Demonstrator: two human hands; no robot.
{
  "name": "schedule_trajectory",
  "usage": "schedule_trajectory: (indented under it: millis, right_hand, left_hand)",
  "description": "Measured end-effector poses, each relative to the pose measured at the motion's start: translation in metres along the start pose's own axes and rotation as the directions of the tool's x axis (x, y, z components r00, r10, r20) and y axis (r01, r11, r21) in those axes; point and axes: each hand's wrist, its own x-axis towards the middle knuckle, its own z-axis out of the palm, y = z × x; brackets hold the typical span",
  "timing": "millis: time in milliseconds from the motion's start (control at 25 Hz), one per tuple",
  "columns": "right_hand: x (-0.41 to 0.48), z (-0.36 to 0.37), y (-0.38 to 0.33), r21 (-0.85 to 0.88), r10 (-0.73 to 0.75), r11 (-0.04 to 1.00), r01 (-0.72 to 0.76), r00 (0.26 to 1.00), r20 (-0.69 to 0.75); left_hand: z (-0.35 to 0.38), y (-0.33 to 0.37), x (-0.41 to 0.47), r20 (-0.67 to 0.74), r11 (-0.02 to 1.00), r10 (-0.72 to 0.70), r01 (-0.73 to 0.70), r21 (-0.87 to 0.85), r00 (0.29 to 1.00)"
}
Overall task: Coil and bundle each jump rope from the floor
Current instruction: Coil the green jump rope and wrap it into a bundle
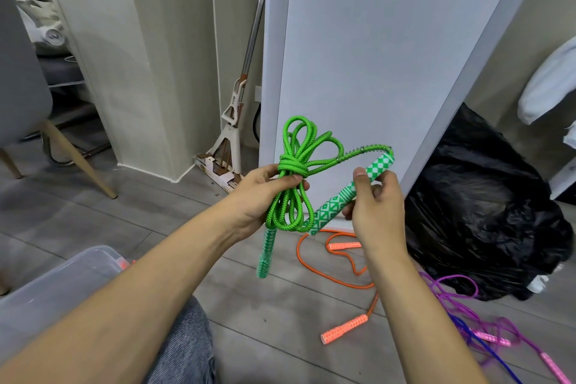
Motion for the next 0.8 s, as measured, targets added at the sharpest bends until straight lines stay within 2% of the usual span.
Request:
schedule_trajectory:
  millis: [120,240,280,360,480,560,800]
  right_hand:
    - [-0.002,0.003,-0.003,0.077,0.106,0.992,-0.103,0.994,-0.029]
    - [-0.004,0.004,-0.003,0.006,0.087,0.996,-0.086,0.994,-0.069]
    - [-0.004,0.006,-0.004,0.029,0.105,0.994,-0.103,0.992,-0.064]
    - [-0.002,0.008,-0.005,0.203,0.239,0.951,-0.233,0.971,-0.008]
    - [0.000,0.009,-0.004,0.407,0.500,0.762,-0.504,0.857,0.125]
    - [-0.001,0.008,-0.004,0.467,0.601,0.630,-0.621,0.770,0.213]
    - [-0.010,0.012,-0.010,0.571,0.664,0.355,-0.741,0.629,0.403]
  left_hand:
    - [-0.002,0.002,-0.001,0.018,0.998,0.035,-0.036,0.049,0.999]
    - [0.001,0.003,-0.002,0.045,0.999,0.039,-0.040,0.013,0.998]
    - [0.003,0.003,-0.003,0.049,0.999,0.033,-0.032,-0.011,0.998]
    - [0.005,0.004,-0.004,0.045,0.999,0.026,-0.024,-0.045,0.999]
    - [0.003,0.007,-0.006,0.068,0.997,0.030,-0.025,-0.074,0.997]
    - [0.005,0.009,-0.007,0.071,0.995,0.040,-0.033,-0.090,0.997]
    - [0.007,0.011,-0.005,-0.092,0.985,0.120,-0.130,-0.114,0.989]
